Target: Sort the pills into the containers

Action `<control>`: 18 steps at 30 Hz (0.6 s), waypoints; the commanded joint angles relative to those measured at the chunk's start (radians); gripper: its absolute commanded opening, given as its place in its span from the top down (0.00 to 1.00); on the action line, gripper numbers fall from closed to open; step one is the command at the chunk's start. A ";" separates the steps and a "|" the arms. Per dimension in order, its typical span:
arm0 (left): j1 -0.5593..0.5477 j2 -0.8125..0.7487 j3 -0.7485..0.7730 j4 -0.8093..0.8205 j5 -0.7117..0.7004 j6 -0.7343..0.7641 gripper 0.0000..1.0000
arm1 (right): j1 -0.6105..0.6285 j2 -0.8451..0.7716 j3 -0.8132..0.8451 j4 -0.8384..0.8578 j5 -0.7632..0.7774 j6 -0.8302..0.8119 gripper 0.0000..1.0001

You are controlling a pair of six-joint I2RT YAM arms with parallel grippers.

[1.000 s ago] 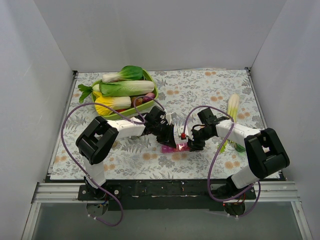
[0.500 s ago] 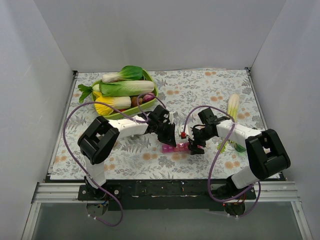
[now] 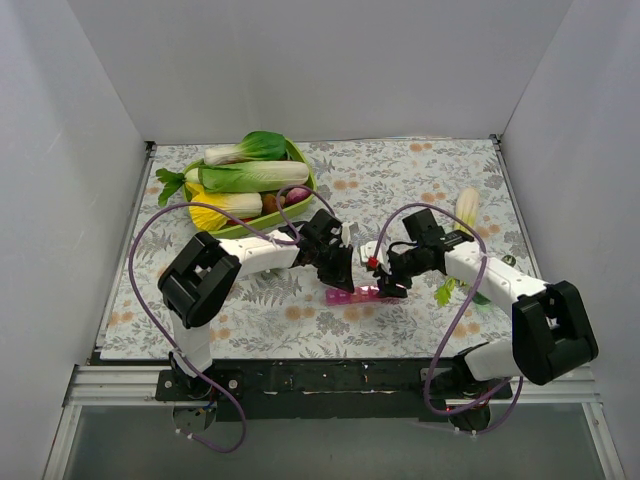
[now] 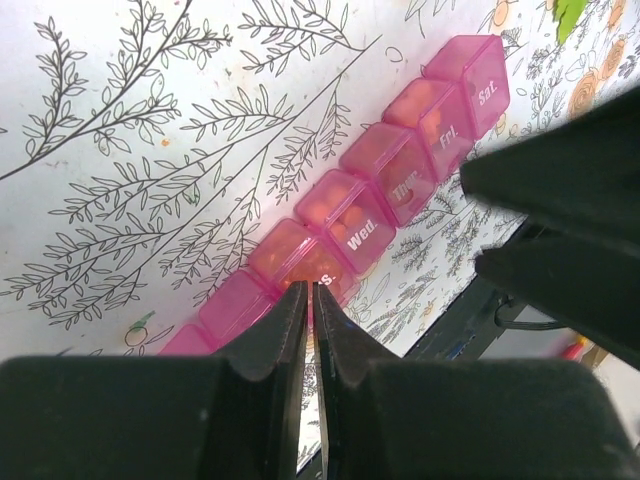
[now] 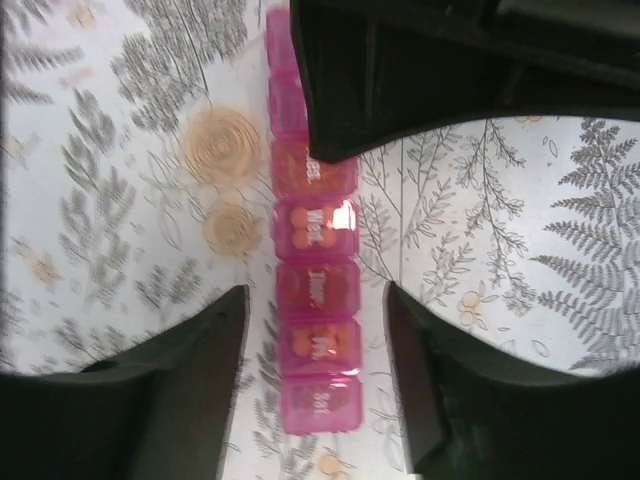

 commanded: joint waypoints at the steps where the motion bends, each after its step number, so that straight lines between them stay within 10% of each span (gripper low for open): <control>1: -0.014 0.057 -0.016 -0.072 -0.126 0.037 0.93 | 0.019 -0.046 0.042 -0.049 -0.167 0.007 0.55; 3: -0.014 0.060 -0.016 -0.072 -0.126 0.034 0.93 | 0.068 -0.035 0.040 -0.049 -0.163 0.015 0.97; 18: -0.017 0.076 -0.003 -0.069 -0.121 0.028 0.93 | 0.218 0.032 0.049 0.089 0.047 0.110 0.99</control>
